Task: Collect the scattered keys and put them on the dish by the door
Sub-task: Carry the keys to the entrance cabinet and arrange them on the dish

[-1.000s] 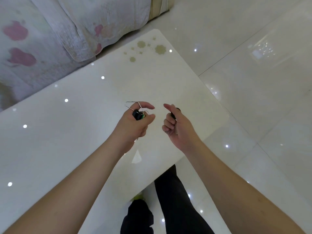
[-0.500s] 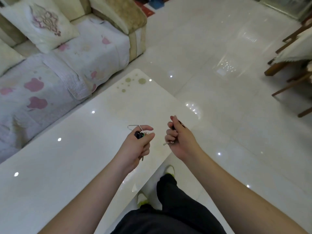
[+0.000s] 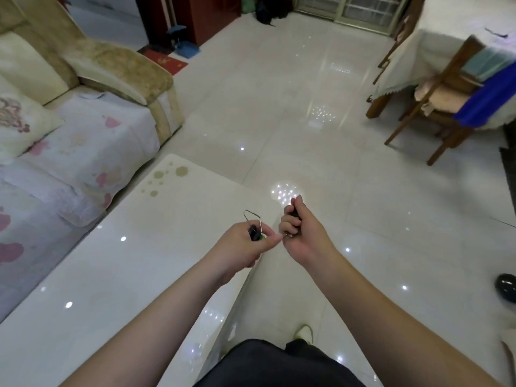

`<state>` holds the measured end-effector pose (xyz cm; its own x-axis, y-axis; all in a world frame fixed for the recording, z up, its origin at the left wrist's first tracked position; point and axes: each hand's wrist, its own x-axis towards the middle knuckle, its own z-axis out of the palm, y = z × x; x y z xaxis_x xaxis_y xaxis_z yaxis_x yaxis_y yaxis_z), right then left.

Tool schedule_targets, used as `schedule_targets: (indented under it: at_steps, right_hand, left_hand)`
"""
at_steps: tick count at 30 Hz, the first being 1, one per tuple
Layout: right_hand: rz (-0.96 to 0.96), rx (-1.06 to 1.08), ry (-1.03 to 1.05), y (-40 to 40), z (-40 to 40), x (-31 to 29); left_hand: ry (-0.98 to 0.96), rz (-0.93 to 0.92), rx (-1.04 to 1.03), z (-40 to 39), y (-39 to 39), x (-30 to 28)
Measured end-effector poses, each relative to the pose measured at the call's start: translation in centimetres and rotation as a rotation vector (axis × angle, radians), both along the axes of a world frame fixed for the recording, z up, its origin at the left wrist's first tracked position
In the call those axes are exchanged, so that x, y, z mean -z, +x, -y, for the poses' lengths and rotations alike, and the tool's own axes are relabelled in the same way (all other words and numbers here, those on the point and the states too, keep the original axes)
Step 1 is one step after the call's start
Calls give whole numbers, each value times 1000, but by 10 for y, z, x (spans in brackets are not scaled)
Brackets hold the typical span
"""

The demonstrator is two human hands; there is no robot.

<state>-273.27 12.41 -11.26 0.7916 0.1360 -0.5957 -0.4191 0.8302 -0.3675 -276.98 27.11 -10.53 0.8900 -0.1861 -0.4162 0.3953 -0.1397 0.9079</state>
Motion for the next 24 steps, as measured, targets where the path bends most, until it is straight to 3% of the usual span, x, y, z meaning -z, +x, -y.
schedule_targets:
  at_steps: [7,17,24]
  right_hand:
    - [-2,69,8,31,60,-6]
    - [-31,27,77,74,89,0]
    - [-38,-45,-54,100,134,5]
  left_hand:
    - [30,1,77,68,34,-2]
    - [78,38,-22,117,74,0]
    - [2,-5,-152,124,96,1]
